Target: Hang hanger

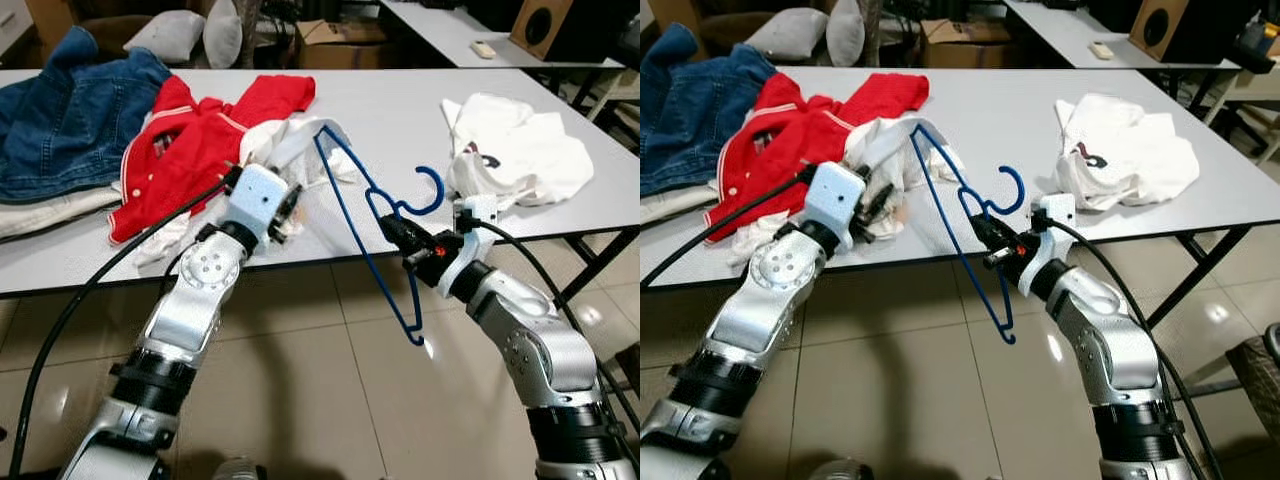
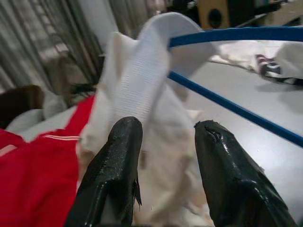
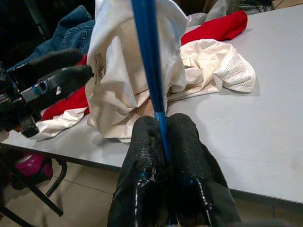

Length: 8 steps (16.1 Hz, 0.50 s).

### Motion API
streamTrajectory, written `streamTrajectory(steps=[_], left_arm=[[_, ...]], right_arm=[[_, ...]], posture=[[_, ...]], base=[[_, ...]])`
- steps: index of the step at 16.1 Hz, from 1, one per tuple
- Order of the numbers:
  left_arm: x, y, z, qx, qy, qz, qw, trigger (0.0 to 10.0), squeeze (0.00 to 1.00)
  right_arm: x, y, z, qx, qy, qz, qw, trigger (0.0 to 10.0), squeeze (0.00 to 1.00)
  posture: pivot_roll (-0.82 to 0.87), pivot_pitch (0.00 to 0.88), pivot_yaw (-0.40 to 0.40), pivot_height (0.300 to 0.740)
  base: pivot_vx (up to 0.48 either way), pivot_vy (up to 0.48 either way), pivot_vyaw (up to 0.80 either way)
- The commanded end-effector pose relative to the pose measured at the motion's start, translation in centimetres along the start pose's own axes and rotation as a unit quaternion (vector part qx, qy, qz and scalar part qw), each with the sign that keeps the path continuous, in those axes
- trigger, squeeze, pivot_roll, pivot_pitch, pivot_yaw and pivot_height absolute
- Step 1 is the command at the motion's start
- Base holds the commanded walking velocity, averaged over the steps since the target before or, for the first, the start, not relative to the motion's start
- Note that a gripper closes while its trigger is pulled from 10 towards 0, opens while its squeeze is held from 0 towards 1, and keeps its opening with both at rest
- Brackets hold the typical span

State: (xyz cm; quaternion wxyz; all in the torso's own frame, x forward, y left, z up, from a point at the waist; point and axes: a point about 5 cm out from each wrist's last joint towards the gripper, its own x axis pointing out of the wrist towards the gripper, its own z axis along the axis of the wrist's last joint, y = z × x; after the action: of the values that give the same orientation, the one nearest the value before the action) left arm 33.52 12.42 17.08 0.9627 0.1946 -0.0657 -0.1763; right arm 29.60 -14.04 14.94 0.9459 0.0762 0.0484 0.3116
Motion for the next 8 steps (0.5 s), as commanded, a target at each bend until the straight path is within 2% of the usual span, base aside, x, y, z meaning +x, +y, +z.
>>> streamTrajectory(steps=[1, 5, 8], left_arm=[[0.3, 0.2, 0.2, 0.01, -0.01, 0.018, 1.0, 10.0, 0.0], [0.7, 0.2, -1.1, 0.049, 0.011, 0.034, 0.998, 10.0, 0.0], [1.3, 0.0, -1.6, 0.06, 0.012, 0.034, 0.998, 10.0, 0.0]], right_arm=[[-0.2, 0.1, 0.5, -0.003, -0.007, 0.004, 1.0, 10.0, 0.0], [0.0, 0.1, 0.6, -0.005, -0.007, 0.009, 1.0, 10.0, 0.0], [0.1, 0.2, 0.7, -0.006, -0.008, 0.012, 1.0, 10.0, 0.0]], posture=[[-0.03, 0.0, -0.049, 0.74], [-0.03, 0.0, -0.054, 0.74], [-0.03, 0.0, -0.057, 0.74]], base=[[0.0, 0.0, 0.0], [0.0, 0.0, 0.0], [0.0, 0.0, 0.0]])
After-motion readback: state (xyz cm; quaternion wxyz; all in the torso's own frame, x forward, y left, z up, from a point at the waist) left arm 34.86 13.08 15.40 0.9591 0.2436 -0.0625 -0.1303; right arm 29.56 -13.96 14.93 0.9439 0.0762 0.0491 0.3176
